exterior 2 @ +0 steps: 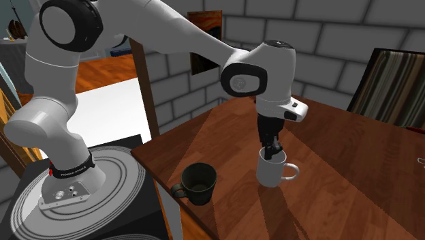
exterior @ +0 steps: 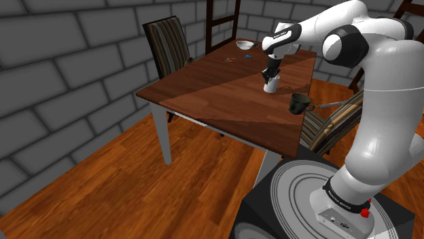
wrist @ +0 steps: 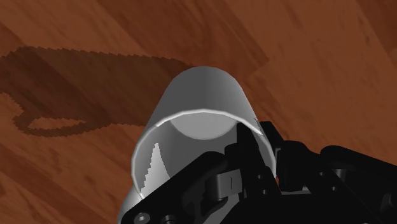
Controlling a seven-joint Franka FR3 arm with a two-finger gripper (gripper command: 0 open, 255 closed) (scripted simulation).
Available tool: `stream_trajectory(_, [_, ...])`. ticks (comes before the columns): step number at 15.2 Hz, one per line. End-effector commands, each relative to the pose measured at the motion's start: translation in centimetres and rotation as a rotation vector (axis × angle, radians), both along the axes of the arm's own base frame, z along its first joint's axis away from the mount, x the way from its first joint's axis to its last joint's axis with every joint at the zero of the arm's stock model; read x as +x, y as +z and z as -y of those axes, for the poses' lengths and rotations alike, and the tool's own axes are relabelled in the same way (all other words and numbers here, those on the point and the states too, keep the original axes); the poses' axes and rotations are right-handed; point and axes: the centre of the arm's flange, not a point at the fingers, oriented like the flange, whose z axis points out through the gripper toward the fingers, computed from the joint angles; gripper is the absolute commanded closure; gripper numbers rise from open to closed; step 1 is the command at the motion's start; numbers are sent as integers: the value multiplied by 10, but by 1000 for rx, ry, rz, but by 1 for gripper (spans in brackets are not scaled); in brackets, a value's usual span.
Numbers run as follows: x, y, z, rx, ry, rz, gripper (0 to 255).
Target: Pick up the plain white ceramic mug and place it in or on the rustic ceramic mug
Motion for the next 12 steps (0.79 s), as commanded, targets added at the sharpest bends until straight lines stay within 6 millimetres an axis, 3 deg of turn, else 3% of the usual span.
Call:
stream_trajectory(1, [-1,11,-1,0,0,0,255])
stream_trajectory(12, [-1,69,-1,0,0,0,255])
